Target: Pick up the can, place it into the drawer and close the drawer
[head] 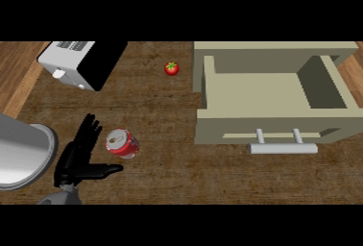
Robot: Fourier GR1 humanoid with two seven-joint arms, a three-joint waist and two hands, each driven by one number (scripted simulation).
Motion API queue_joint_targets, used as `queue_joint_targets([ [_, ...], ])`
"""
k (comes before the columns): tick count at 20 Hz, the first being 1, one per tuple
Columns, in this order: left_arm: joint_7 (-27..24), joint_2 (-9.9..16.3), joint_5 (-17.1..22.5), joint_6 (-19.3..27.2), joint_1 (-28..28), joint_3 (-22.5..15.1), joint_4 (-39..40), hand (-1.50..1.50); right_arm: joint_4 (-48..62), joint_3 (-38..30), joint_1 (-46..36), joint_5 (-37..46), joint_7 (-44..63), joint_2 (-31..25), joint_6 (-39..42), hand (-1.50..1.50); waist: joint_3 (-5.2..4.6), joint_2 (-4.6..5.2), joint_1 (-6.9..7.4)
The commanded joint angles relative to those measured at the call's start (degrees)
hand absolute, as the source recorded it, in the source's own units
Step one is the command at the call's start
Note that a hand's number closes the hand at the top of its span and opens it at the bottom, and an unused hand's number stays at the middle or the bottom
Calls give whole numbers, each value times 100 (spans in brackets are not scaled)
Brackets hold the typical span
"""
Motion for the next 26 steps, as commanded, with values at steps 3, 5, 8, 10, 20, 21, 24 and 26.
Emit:
queue_joint_targets([
  [3, -749, -88, -60, -294, 139, -64, 850, -150, 67, -202, -182, -208, 253, -120, -24, -150, 0, 1, 9],
  [5, -518, -97, -27, 21, -484, 61, 1227, -150, -60, -89, -366, -103, 455, -122, -111, -150, 1, 2, 5],
  [8, -926, 104, 76, -404, -367, 144, 1594, -150, -132, -114, 77, -147, 103, 144, 102, -150, 2, -3, -4],
  [10, -1156, -63, 30, -336, -418, 97, 1831, -150, 286, -643, -120, -639, 238, -372, 315, -150, 1, -3, -6],
  [20, -945, -46, 426, -433, -1187, 327, 2497, -150, -170, -672, -188, -900, 767, -480, 51, -150, 1, -3, 4],
  [21, -1021, -32, 465, -424, -1460, 407, 2823, -150, -478, -493, -51, -821, 813, -134, 74, -150, 0, 1, -14],
  [24, -1295, 56, 537, -915, -1319, 366, 2919, 150, -699, -363, 62, -679, 899, 144, -91, -150, -1, 2, -10],
  [26, -826, -174, 557, -890, -1493, 183, 2802, 150, -331, -393, 74, -547, 595, 149, 219, -150, 1, 1, -13],
])
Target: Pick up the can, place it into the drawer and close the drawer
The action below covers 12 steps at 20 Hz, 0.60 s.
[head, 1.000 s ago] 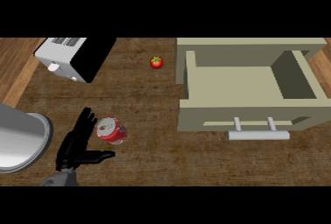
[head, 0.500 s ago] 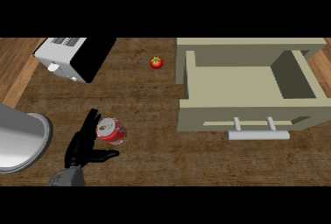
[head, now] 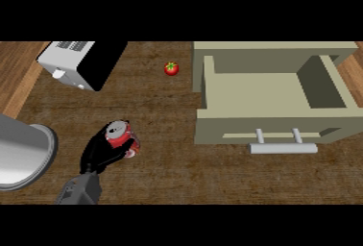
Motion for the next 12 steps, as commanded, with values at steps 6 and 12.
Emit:
queue_joint_targets([
  [6, -39, -343, 127, -318, -258, -288, -333, 150, -282, 125, 117, -88, 26, 111, -110, -150, 3, -9, 3],
  [12, 519, -350, 400, -525, 17, -497, -1495, 150, 51, -11, 351, -141, -204, 120, 150, -150, 5, -19, 26],
])
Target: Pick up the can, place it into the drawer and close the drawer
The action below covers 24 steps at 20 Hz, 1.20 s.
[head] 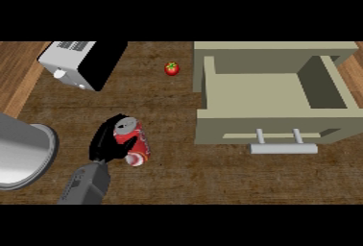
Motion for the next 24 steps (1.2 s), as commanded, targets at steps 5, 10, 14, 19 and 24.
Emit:
queue_joint_targets([
  [5, 280, 15, 359, 835, -268, 414, -477, 150, -223, 99, -290, 112, 390, -20, -308, -150, -1, 9, 30],
  [10, 658, -47, 434, 1446, 271, -119, -1749, 150, -134, -237, 282, -377, -45, 21, 98, -150, 2, -10, 5],
  [14, 1052, -128, 200, 2164, -19, -467, -2492, 150, -17, -123, 358, -153, -148, 40, 108, -150, 6, -17, 3],
  [19, 1541, -130, 143, 2826, -216, -956, -3006, 150, -95, -4, 130, 18, -70, 39, -26, -150, 1, 0, -5],
  [24, 2255, -129, -51, 3522, -905, -1149, -3296, 150, -542, 175, 446, -158, 36, 40, -211, -150, 1, -6, -46],
])
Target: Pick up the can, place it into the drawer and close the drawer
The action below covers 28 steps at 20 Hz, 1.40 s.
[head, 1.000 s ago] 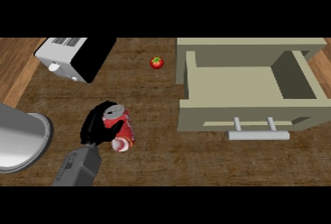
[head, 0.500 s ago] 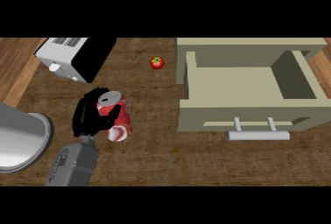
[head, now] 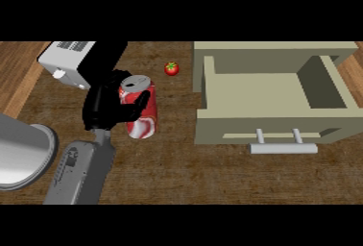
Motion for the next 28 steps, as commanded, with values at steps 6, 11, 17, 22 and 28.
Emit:
queue_joint_targets([
  [6, 863, -31, -299, 945, -1416, -198, 34, 150, -293, 91, -96, -61, 304, -66, -314, -150, -2, 9, -32],
  [11, 1213, -31, -352, 1121, -1813, -350, 78, 150, -369, 482, 329, 121, -31, 40, -340, -150, -2, 3, -38],
  [17, 1037, -32, -301, 1426, -2712, -328, 948, 150, 75, 110, -30, 60, 31, -22, -58, -150, -2, 17, -52],
  [22, 1011, -33, -62, 1682, -3490, -377, 1662, 150, -82, 453, -102, 220, -86, 38, -367, -150, -1, 26, -85],
  [28, 380, -33, 374, 1841, -3864, -636, 2550, 150, -271, 156, -135, -65, 249, -22, -292, -150, -3, 35, -108],
])
